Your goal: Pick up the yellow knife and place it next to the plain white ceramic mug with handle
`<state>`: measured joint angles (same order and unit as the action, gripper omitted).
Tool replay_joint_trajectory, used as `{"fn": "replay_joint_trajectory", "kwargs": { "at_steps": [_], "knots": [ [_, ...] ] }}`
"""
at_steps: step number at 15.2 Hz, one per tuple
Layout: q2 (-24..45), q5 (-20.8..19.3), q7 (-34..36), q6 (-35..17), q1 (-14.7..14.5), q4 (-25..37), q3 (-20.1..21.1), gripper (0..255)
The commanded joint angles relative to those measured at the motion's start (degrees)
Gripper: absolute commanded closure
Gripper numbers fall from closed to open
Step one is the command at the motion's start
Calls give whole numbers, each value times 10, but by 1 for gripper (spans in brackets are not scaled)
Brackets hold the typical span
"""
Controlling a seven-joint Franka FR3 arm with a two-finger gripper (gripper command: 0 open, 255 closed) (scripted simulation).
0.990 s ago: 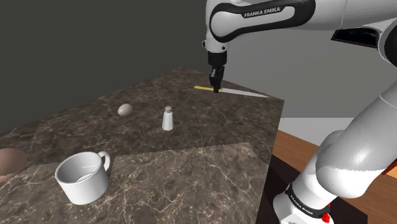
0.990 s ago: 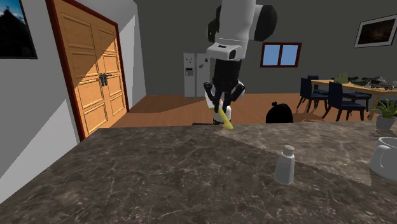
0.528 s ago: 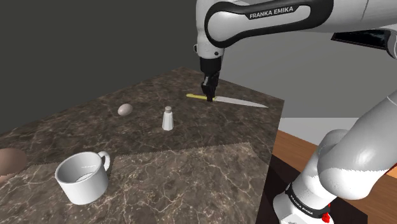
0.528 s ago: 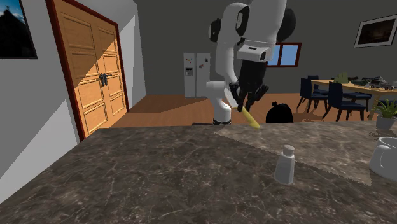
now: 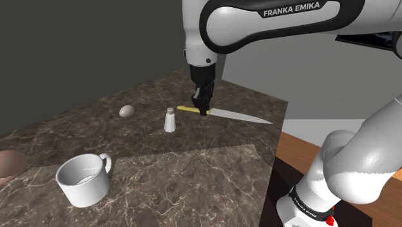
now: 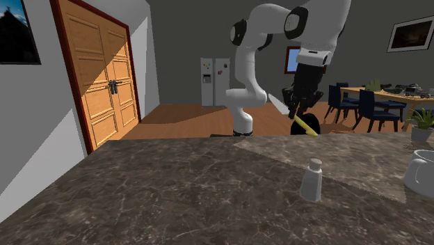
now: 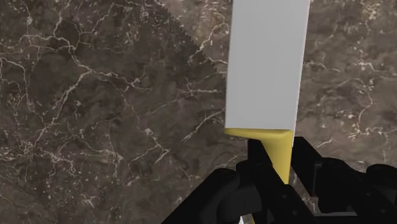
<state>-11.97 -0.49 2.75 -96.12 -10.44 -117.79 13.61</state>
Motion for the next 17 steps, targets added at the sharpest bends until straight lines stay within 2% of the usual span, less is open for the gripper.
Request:
{"fn": "replay_joint_trajectory", "kwargs": {
  "at_steps": [1,10,17],
  "knots": [
    [-1,9,29,2,-13,0,18,255],
    [40,33,158,10,-67,47,96,255],
    [109,26,267,17,-111,120,154,255]
  ]
}}
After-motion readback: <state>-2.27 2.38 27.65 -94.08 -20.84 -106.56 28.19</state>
